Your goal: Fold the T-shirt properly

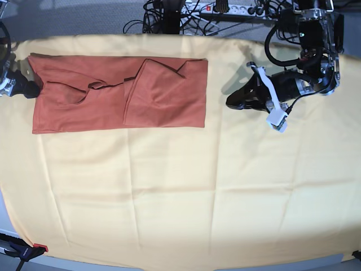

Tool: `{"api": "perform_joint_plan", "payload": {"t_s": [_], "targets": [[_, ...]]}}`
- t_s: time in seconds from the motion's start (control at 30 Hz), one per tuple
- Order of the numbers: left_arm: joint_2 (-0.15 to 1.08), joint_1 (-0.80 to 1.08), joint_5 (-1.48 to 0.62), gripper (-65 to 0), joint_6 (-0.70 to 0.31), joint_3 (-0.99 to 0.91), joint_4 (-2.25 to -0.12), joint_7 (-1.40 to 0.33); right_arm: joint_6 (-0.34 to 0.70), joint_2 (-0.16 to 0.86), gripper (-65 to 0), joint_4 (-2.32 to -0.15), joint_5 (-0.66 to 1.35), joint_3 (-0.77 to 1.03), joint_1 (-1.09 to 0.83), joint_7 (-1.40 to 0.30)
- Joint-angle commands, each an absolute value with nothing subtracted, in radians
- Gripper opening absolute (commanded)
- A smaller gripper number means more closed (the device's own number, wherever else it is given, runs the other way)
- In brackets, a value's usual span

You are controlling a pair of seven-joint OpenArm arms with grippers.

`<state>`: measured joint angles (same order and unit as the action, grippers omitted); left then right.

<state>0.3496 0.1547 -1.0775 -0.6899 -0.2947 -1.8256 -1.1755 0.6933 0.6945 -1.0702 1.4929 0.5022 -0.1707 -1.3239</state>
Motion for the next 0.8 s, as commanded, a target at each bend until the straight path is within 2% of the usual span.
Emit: {"api": "perform_joint_plan", "payload": {"t_s": [0.0,0.2,0.4,0.6,0.77], "targets": [[0.37,0.147,-1.11,-65.0,-0.698,-0.3,-1.844,-1.156,0.698,0.702,-20.9,-1.075,1.484,0.505,-0.166,-1.325],[0.371,0.148,-1.113,-65.0,-0.698,-0.3,-1.844,-1.157,0.698,0.654,-20.9,-1.075,1.353,0.504,-0.152,-1.299],[0.371,0.149,-1.113,-65.0,-0.698,-0.3,-1.844,-1.157,0.698,0.63,-20.9,-1.075,1.365,0.504,-0.154,-1.391],[0.371,0.149,-1.113,-65.0,-0.698,-0.3,-1.844,-1.157,0.698,0.63,-20.9,-1.076,1.483,0.476,-0.155,-1.396],[0.371,0.149,-1.12,-65.0,-0.698,-0.3,-1.844,-1.157,0.698,0.629,-21.5,-1.076,1.484,0.421,-0.155,-1.396]]}}
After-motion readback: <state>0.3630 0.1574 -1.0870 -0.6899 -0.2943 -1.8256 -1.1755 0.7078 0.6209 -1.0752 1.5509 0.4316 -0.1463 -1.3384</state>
